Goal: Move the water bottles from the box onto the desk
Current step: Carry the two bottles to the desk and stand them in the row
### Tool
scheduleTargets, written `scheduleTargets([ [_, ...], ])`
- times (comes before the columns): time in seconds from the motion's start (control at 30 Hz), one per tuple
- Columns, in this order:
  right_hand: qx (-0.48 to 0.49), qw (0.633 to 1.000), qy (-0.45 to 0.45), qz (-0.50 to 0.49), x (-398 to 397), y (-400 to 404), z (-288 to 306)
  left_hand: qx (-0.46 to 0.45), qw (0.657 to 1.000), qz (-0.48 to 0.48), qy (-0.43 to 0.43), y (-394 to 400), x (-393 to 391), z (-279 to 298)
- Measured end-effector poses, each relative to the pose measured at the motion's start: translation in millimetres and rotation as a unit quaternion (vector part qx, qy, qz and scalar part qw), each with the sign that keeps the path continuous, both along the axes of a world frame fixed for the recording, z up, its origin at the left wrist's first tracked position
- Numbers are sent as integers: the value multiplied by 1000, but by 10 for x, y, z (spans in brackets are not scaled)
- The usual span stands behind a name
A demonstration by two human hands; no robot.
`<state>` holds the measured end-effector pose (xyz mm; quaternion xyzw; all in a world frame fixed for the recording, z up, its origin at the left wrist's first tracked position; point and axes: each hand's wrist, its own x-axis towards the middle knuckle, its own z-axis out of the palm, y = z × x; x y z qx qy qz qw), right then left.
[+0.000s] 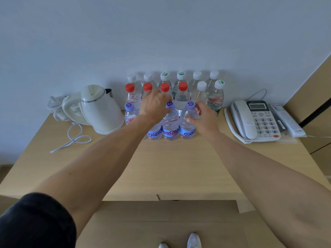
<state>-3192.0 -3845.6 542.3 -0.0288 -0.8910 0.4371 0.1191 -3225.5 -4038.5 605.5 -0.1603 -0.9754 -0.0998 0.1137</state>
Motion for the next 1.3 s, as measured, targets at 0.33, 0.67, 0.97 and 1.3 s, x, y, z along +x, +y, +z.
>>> scheduleTargets([
  [0.33,5,999,-3,-35,28,-87,27,-5,1000,7,-14,6,-9,-8],
  [0.67,11,999,-24,-23,18,-13,64,-8,1000,11,-8,7,-24,-27],
  [0.97,34,998,-9,-59,-4,-95,34,-12,1000,4,-8,14,-42,-24],
  [1.3,42,998,-20,-48,-8,-77,42,-10,1000,13,-6,22,-31,-23],
])
